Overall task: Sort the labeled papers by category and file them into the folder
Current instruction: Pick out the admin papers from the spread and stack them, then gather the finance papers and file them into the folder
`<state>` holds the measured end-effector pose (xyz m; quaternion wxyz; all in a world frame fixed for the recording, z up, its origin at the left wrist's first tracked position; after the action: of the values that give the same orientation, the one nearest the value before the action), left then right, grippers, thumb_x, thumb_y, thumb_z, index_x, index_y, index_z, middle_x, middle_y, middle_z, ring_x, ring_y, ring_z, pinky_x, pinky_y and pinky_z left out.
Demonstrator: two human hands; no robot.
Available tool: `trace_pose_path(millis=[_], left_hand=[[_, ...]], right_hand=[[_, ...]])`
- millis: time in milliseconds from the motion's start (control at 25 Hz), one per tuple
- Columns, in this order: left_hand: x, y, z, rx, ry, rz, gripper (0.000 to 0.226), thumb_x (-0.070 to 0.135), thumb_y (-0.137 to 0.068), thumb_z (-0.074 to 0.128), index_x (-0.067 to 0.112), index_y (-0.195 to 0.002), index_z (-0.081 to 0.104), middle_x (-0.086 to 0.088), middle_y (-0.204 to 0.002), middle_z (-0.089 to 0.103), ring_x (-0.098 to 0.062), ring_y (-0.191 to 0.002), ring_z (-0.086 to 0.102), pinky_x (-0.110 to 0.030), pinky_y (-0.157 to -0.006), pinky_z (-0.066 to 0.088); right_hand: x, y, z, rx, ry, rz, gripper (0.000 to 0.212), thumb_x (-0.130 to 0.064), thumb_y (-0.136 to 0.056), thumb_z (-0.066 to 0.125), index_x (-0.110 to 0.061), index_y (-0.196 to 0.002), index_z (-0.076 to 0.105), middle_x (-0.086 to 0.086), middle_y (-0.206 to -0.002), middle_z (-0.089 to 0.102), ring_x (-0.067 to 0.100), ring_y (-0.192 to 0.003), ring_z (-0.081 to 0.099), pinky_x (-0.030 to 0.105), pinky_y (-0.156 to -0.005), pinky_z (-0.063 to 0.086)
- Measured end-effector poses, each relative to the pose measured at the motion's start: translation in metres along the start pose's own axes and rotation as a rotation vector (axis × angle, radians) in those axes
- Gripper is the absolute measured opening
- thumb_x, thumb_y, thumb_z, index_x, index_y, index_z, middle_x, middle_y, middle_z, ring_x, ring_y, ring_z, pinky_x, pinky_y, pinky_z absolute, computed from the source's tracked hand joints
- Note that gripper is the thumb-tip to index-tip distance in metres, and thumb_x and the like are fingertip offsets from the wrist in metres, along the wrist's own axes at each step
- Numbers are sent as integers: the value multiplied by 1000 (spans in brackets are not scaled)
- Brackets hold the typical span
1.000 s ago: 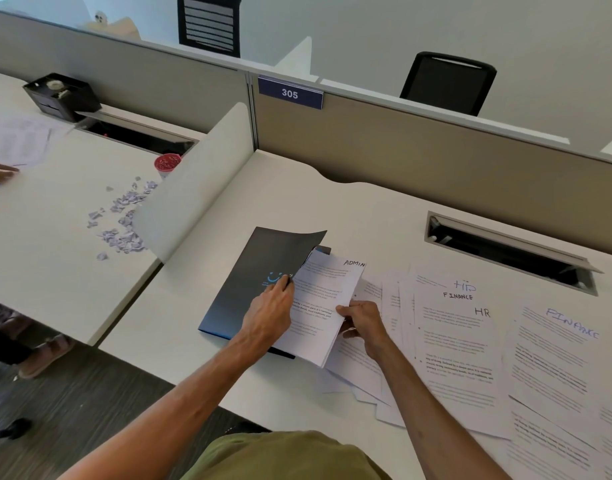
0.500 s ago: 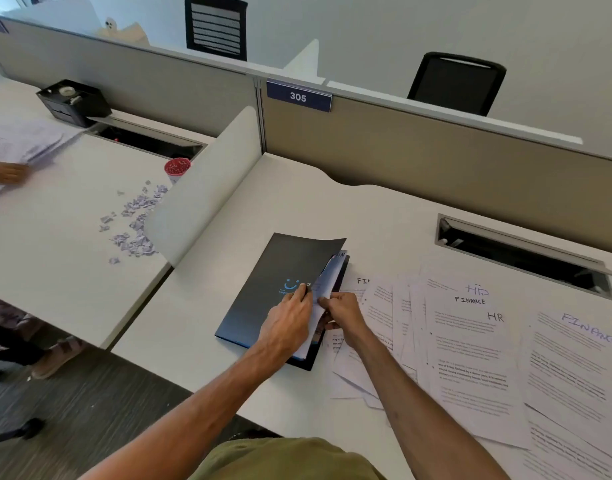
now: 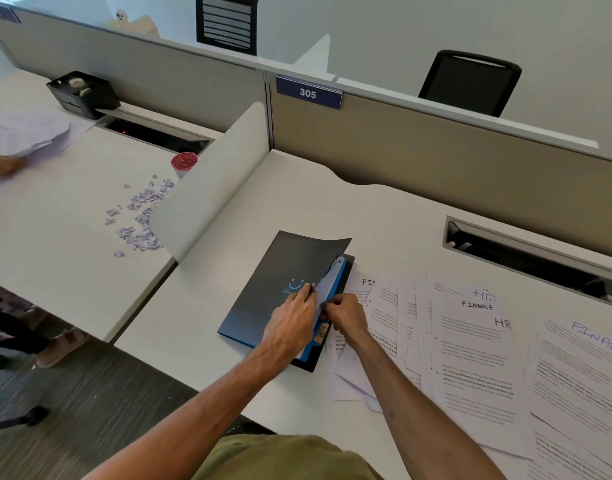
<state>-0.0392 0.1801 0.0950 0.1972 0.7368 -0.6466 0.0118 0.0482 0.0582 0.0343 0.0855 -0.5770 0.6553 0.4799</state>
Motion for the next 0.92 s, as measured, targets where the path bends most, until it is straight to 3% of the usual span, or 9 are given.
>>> trace_pose_path(millis=[120, 280, 400, 560, 760, 920], left_hand=[[1, 0, -2, -16, -11, 3, 74, 22, -105, 65, 11, -166, 25, -13, -172, 28, -34, -152, 42, -49, -118, 45], [-6, -3, 1, 4, -19, -3, 74, 17, -101, 71, 11, -163, 31, -13, -166, 36, -32, -144, 49, -48, -111, 53], [-7, -7, 9, -2, -46, 9, 69, 12, -97, 74, 13, -157, 40, -13, -165, 33, -32, -141, 49, -47, -104, 59], [-9, -9, 23, -48, -82, -17, 67, 13, -98, 74, 14, -157, 42, -14, -170, 20, -37, -147, 38, -51, -100, 60], [-20, -12, 42, -47, -128, 14, 77, 6, -100, 67, 16, -165, 26, -18, -174, 8, -39, -157, 23, -56, -107, 54], [-29, -18, 48, -61, -133, 19, 87, 2, -96, 69, 21, -166, 21, -16, -174, 7, -39, -158, 22, -59, -107, 54]], right_hand=[[-2, 0, 2, -2, -16, 5, 17, -26, -92, 74, -17, -107, 78, 3, -98, 80, 18, -82, 76, 38, -79, 64], [0, 3, 4, 58, -18, -21, 13, -25, -93, 73, -18, -102, 80, 0, -96, 80, 16, -85, 75, 37, -79, 63], [11, 12, -10, 123, -51, -67, 12, -24, -98, 69, -20, -94, 80, -5, -86, 80, 5, -79, 72, 27, -70, 55], [44, 23, -36, 142, -125, -35, 15, -23, -96, 70, -23, -84, 79, -10, -72, 78, 9, -82, 74, 34, -78, 57], [81, 47, -53, 188, -227, 60, 16, -16, -97, 68, -17, -85, 79, -3, -73, 79, 20, -74, 73, 30, -56, 51], [94, 65, -57, 194, -268, 75, 14, -17, -98, 69, -15, -88, 78, -1, -75, 79, 12, -63, 67, 28, -51, 48]])
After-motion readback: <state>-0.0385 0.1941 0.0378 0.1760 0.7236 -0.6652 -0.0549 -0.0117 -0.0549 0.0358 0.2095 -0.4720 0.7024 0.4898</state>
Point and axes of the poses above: each hand's wrist, its own y-axis away from the middle knuckle, its own z-axis out of the palm, x = y × z, the point moved 1 cm from there along -y, towards the middle knuckle
